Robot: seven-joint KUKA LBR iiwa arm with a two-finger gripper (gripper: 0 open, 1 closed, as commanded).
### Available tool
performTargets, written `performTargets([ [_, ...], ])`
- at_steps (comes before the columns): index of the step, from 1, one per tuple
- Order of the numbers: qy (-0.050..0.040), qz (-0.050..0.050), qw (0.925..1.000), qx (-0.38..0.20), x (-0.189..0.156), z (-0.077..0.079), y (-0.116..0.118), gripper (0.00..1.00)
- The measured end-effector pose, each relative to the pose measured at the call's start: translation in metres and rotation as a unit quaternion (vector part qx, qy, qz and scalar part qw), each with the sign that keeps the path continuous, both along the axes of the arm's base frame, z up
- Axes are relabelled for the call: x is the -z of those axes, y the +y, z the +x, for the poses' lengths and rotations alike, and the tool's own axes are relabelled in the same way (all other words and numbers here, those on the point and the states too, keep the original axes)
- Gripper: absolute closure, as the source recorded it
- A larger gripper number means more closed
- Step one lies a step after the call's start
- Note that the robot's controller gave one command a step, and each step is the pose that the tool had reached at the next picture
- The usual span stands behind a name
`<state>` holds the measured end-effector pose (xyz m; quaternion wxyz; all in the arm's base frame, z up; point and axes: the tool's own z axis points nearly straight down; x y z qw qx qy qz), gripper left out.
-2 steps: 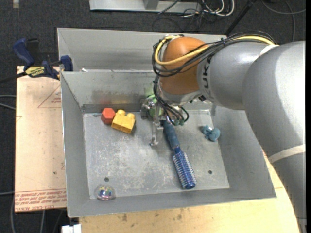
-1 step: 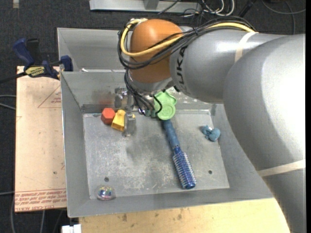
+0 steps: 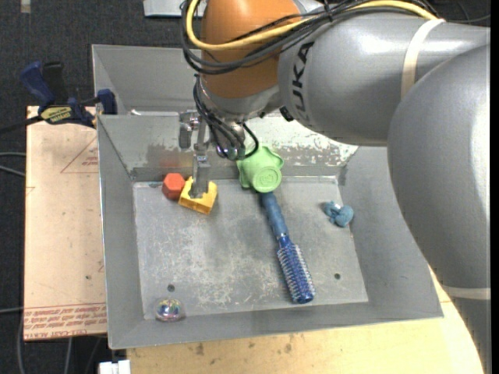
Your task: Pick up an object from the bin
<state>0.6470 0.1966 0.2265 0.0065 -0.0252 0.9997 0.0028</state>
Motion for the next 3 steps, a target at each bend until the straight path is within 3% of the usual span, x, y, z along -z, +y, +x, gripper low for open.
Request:
performTargets([
  [1, 0.0084, -0.002, 0.9956, 0.093, 0.082, 0.005, 0.015, 0.00],
  [2, 0.0013, -0.001, 0.9999, 0.014, 0.155, 0.003, -0.037, 0.00],
  [3, 0.0016, 0.000, 0.9999, 0.014, 0.151, 0.003, -0.034, 1.00],
])
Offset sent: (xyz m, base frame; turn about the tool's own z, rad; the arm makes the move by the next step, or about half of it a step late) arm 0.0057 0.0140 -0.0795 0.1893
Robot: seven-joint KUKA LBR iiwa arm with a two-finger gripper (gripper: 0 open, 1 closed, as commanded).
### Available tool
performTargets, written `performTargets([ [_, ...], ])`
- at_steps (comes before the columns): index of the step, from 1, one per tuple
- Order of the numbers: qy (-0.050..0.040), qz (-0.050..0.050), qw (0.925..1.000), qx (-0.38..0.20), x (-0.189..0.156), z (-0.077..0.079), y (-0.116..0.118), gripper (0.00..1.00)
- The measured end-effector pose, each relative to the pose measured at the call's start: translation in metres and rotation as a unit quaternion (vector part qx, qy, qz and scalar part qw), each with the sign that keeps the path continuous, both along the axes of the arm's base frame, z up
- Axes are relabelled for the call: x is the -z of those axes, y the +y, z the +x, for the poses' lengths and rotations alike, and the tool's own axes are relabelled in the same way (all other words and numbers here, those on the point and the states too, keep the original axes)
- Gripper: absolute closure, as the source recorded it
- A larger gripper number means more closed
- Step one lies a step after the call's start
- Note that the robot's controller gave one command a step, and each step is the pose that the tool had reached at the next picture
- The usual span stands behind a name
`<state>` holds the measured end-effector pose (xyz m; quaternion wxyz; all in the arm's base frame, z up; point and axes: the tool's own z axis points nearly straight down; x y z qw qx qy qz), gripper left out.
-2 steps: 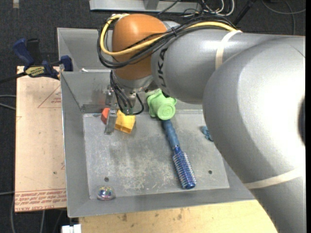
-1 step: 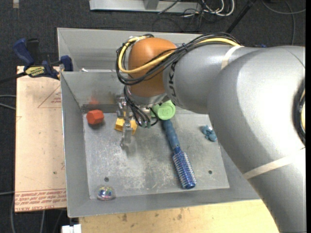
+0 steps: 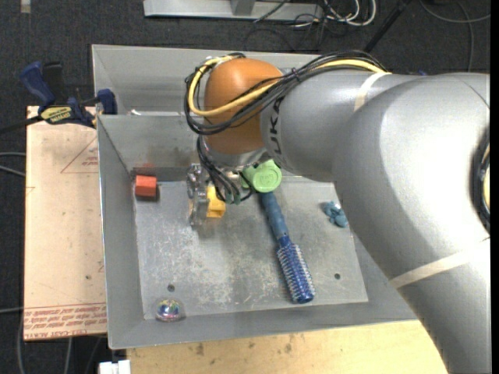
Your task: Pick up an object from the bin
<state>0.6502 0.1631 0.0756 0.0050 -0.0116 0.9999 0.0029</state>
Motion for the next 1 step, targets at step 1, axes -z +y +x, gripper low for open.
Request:
performTargets([
  [1, 0.0001, 0.000, 0.9979, 0.065, -0.1315, -0.0379, 0.0258, 1.00],
])
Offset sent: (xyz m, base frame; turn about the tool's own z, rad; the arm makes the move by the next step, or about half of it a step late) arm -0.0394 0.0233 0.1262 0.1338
